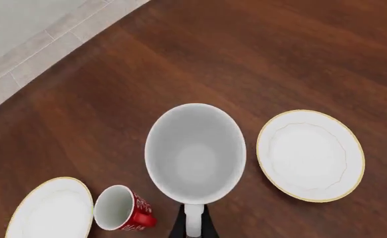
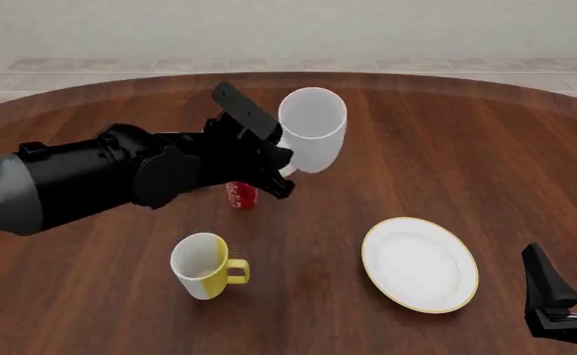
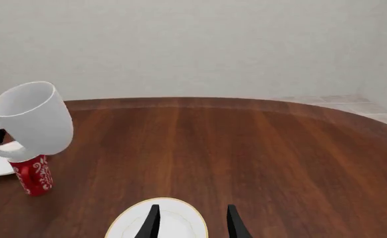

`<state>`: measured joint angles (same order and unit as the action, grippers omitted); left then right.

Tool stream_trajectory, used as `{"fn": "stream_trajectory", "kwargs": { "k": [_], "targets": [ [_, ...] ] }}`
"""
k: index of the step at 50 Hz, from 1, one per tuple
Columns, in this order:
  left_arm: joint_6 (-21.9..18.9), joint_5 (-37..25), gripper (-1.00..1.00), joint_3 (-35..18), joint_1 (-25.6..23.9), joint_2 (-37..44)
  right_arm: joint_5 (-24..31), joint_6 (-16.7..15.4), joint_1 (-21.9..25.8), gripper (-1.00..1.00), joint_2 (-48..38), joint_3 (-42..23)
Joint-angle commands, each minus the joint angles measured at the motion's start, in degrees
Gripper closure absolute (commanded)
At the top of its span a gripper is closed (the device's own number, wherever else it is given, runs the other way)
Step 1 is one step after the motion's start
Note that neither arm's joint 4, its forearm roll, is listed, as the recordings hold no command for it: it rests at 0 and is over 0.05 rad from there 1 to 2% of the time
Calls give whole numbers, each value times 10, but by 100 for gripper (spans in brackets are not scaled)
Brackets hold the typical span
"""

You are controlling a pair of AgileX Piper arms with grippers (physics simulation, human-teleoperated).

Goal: Put the white mug on the left plate.

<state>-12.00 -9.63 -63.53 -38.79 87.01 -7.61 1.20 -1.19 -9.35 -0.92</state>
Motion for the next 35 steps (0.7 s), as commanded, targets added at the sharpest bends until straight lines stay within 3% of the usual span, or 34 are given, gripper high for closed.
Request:
{"fn": "stream_trajectory", "kwargs": {
  "k": [1, 12, 25, 35],
  "targets": [
    [-4, -28, 100, -45, 29, -29, 2, -1, 0, -100, 2, 0],
    [7, -42, 100, -90, 96, -31, 6, -1, 0, -100, 3, -2],
    [17, -37, 100, -103, 151, -24, 2, -1, 0, -100, 2, 1],
    [56, -39, 100, -120, 212, -8, -1, -1, 0, -100, 0, 2]
  ]
}}
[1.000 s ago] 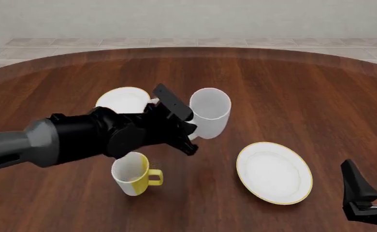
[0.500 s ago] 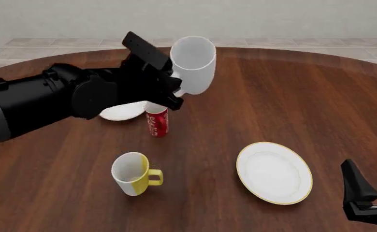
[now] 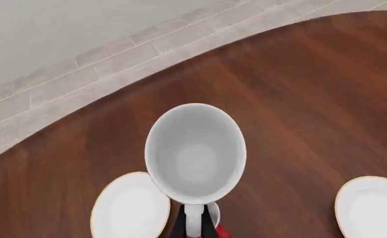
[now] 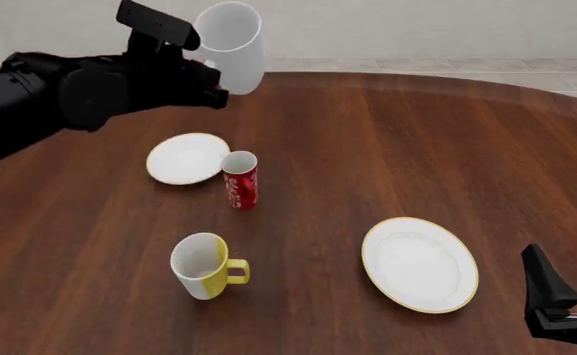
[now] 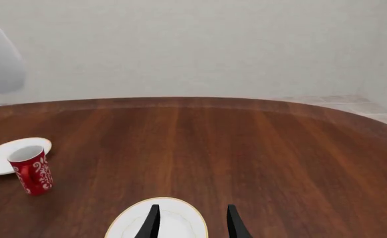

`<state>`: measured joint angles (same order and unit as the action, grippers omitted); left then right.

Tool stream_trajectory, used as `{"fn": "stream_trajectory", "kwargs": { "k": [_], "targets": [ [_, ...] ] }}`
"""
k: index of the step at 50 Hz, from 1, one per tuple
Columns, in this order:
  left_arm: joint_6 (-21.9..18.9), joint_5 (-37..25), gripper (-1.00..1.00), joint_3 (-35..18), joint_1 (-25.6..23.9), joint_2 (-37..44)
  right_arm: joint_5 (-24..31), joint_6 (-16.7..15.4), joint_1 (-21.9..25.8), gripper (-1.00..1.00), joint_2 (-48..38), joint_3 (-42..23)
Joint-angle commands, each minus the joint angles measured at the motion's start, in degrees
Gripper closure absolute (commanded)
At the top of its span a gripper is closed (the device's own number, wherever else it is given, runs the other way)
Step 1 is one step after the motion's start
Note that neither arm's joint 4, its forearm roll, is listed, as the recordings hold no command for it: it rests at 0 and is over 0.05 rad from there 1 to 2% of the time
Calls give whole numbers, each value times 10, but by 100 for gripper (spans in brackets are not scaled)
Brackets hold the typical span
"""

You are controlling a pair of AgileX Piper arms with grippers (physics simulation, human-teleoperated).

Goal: Put the white mug on the left plate.

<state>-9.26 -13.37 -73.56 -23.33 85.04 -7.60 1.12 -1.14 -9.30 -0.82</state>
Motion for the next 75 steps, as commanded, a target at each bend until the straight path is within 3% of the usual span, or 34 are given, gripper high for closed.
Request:
{"fn": "stream_trajectory", "kwargs": {
  "k": [1, 5, 12, 17, 24, 26, 27, 29, 30, 31, 32, 40, 51, 75],
  "targets": [
    [21, 4, 100, -16, 69, 11, -1, 0, 0, -100, -1, 1],
    [28, 6, 100, -18, 104, 17, -3, 0, 0, -100, -1, 1],
    [35, 8, 100, -18, 116, 16, -5, -1, 1, -100, -5, 0],
    [40, 14, 100, -16, 170, 20, 2, -1, 0, -100, 1, -1],
    [36, 20, 100, -3, 172, 28, -3, -2, 1, -100, -6, -3],
    [14, 28, 100, 4, 151, 28, -5, -3, 1, -100, -9, -3],
    [39, 16, 100, -3, 159, 34, -4, -3, 1, -100, -9, -4],
    [22, 24, 100, 1, 142, 27, -4, -3, 2, -100, -10, -4],
    [73, 1, 100, -13, 149, 39, -4, -3, 1, -100, -9, -4],
    [74, 1, 100, -13, 149, 42, -4, -3, 1, -100, -9, -4],
    [57, 12, 100, -4, 145, 38, -5, -3, 1, -100, -10, -3],
    [68, 10, 100, -2, 132, 52, -5, -3, 1, -100, -9, -3],
    [41, 12, 100, 2, 110, 69, -5, -1, 0, -100, -6, -1],
    [44, 37, 100, 2, 161, 102, -8, -1, 1, -100, -13, -3]
  ]
}}
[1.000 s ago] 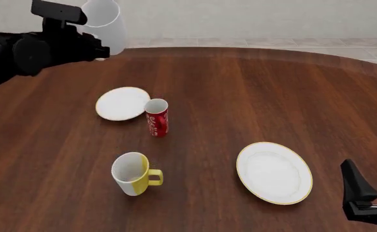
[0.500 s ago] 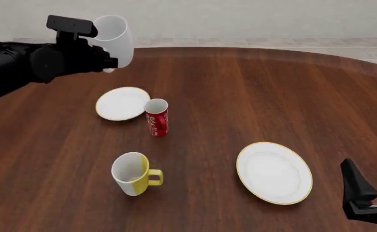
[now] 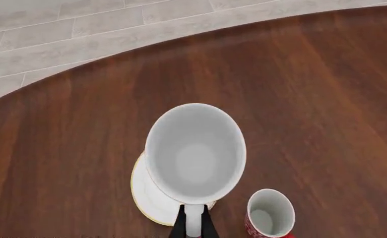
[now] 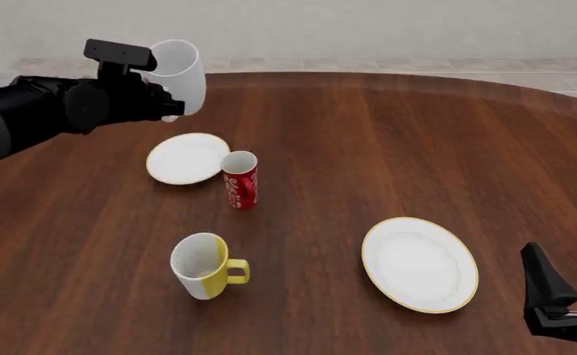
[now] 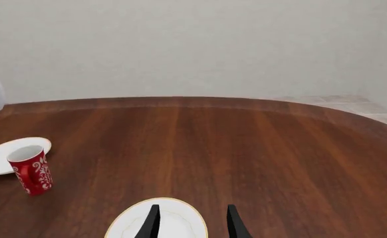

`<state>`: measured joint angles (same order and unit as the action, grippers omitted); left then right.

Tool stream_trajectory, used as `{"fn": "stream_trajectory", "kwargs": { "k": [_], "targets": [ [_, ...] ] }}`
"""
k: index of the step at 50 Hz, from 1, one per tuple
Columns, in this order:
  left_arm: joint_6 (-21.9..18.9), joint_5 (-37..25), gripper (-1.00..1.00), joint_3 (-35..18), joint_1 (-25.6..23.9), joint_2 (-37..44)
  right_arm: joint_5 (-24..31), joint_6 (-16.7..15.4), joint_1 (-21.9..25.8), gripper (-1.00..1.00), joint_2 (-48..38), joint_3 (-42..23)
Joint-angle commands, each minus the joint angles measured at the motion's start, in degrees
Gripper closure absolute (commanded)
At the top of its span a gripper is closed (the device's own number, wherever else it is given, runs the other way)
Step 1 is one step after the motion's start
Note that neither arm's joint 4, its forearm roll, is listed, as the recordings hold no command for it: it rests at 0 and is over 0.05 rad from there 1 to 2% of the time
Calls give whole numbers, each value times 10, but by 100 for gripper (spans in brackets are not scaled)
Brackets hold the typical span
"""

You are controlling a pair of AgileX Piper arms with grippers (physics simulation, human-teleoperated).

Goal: Put the white mug on the left plate.

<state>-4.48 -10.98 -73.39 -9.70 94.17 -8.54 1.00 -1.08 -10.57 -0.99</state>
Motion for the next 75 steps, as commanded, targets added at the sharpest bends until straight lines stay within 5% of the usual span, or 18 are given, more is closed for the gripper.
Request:
{"fn": "stream_trajectory", "kwargs": {
  "k": [1, 35, 75],
  "targets": [
    [-5, 13, 100, 0, 22, 13, 3, 0, 0, -100, 0, -2],
    [-12, 49, 100, 38, 15, 47, -7, 2, 0, -100, -2, 5],
    [-2, 50, 100, 5, 26, 101, -9, 3, -1, -100, -5, 4]
  ]
}}
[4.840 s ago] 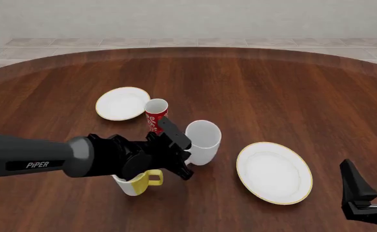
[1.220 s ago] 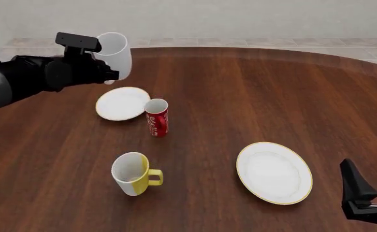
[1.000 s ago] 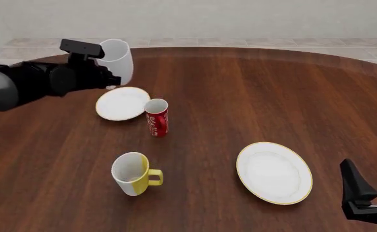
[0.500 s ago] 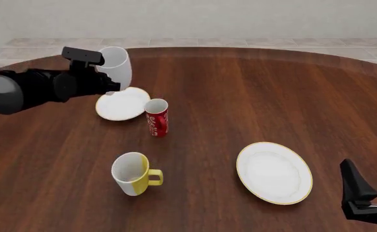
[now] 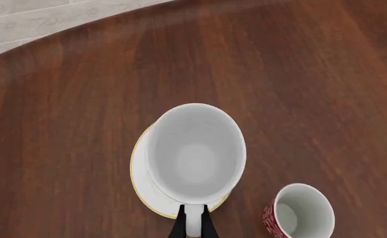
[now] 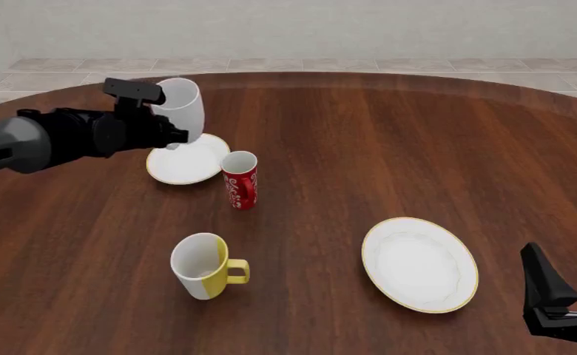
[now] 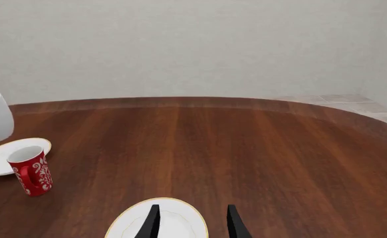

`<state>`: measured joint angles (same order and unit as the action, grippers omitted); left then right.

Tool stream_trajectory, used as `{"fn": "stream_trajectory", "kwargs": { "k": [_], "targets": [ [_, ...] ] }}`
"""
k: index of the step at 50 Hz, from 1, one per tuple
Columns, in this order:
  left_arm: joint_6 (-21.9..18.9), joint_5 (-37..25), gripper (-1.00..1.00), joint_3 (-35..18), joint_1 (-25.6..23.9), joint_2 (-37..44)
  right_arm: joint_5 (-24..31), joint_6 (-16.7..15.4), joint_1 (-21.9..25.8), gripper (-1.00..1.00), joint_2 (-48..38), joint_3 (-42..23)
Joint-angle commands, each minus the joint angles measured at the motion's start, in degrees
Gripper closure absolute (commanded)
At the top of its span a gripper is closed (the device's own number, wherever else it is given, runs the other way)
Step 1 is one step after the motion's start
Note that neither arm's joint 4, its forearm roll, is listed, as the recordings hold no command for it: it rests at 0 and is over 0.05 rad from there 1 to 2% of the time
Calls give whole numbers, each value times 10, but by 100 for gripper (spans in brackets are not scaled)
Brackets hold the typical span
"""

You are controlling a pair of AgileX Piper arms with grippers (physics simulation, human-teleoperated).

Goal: Put the white mug on the left plate.

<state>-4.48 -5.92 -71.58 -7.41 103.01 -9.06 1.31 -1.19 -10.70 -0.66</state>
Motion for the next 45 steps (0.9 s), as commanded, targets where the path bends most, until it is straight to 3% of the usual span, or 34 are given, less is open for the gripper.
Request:
{"fn": "stream_trajectory", "kwargs": {
  "k": [1, 29, 45],
  "targets": [
    [-3, 0, 100, -14, 3, 13, -5, 0, 1, -100, -4, 1],
    [-2, -1, 100, -52, 19, 62, -19, -1, 1, -100, -19, 4],
    [1, 10, 100, -46, 28, 77, -21, 0, 2, -100, -24, 3]
  ]
}}
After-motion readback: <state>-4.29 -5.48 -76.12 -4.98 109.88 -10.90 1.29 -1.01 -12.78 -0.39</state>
